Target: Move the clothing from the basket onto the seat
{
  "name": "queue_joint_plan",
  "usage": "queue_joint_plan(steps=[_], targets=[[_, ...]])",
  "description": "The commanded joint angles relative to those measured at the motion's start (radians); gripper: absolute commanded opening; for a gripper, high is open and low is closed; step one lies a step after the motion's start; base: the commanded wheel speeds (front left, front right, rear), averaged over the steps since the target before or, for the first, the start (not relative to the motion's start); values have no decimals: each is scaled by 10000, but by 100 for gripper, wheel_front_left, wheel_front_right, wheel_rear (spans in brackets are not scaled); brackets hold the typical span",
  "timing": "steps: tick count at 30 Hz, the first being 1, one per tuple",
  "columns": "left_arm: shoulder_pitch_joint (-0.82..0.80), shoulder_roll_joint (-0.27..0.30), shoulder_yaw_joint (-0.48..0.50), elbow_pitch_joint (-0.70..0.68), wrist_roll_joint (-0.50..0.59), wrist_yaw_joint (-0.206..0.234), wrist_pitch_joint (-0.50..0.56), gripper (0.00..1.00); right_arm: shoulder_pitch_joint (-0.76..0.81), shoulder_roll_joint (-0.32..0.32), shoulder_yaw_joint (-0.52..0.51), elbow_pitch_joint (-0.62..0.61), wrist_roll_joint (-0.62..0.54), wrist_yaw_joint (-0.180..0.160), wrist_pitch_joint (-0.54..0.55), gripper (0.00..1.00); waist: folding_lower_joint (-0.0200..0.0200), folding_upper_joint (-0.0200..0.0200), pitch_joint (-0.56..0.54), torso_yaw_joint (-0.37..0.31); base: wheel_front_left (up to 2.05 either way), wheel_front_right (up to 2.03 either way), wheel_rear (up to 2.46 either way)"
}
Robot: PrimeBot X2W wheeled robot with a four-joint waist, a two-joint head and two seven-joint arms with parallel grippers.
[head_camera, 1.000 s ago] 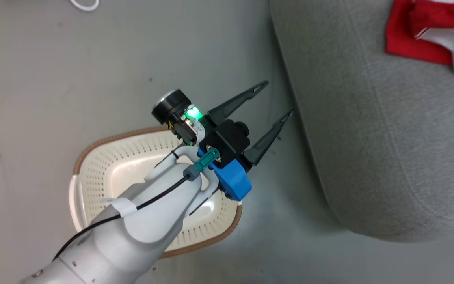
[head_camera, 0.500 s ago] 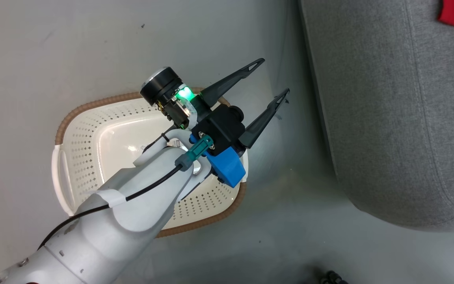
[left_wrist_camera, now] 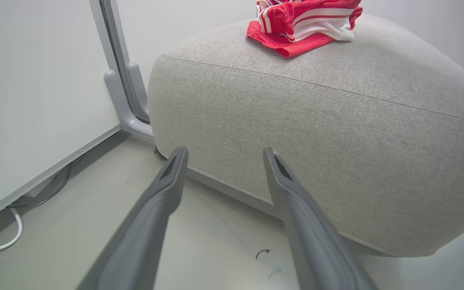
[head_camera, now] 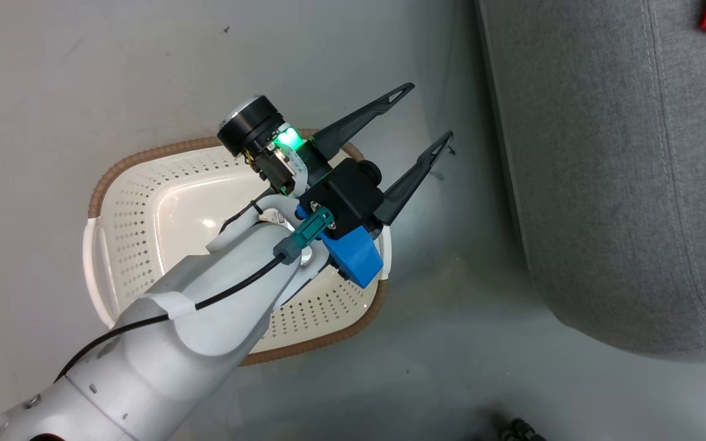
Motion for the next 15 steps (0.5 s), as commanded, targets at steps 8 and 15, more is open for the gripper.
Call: queue_joint_plan(steps=[8, 15], targets=[[185, -54, 88, 92, -122, 141, -55, 100, 491, 203, -143, -188, -52, 2, -5, 100, 0, 0, -745, -63, 0, 0, 0], [837, -92, 428, -110, -272, 266, -61, 100, 2338, 860, 19, -1668, -76, 2, -5, 100, 0, 0, -1798, -113, 0, 0, 0]])
